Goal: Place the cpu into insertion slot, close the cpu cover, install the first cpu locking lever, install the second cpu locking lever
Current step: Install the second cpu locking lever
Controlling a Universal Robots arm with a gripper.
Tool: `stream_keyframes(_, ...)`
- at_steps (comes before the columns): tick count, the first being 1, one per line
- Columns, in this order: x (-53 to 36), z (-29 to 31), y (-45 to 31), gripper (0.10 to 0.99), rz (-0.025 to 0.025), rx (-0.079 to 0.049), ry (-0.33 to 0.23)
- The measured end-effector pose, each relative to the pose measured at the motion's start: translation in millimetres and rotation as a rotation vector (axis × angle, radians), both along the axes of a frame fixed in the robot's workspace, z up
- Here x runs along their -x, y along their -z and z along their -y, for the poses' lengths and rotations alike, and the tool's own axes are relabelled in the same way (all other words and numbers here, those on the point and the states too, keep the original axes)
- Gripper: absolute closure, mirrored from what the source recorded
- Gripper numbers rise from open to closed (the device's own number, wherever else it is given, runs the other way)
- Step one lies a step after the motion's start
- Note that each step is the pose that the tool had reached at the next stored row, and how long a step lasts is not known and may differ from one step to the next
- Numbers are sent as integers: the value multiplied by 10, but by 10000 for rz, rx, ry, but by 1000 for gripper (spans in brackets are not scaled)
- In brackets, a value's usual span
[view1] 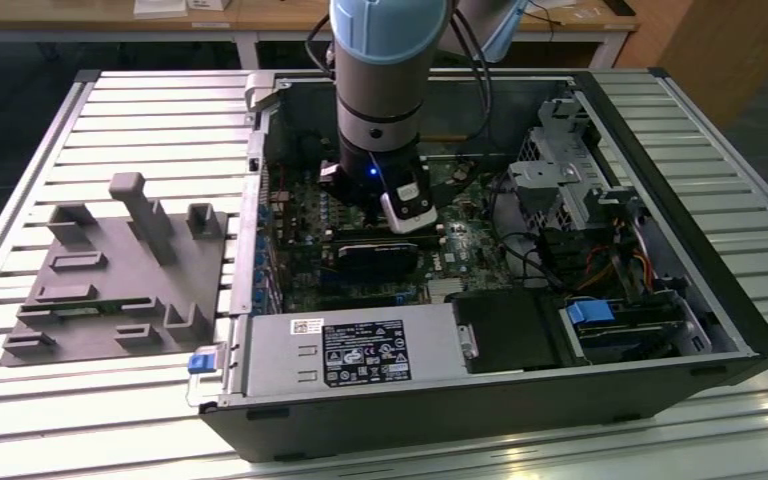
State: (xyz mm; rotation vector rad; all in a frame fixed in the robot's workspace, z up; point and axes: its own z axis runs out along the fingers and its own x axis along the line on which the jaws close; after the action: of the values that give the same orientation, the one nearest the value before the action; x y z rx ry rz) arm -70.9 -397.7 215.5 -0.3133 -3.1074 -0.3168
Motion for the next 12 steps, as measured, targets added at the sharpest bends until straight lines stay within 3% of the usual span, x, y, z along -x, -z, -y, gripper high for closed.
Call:
stream_keyframes(5,6,0,6,984,0,-13,1)
stream_keyframes(12,33,3,24,984,1,-292,3)
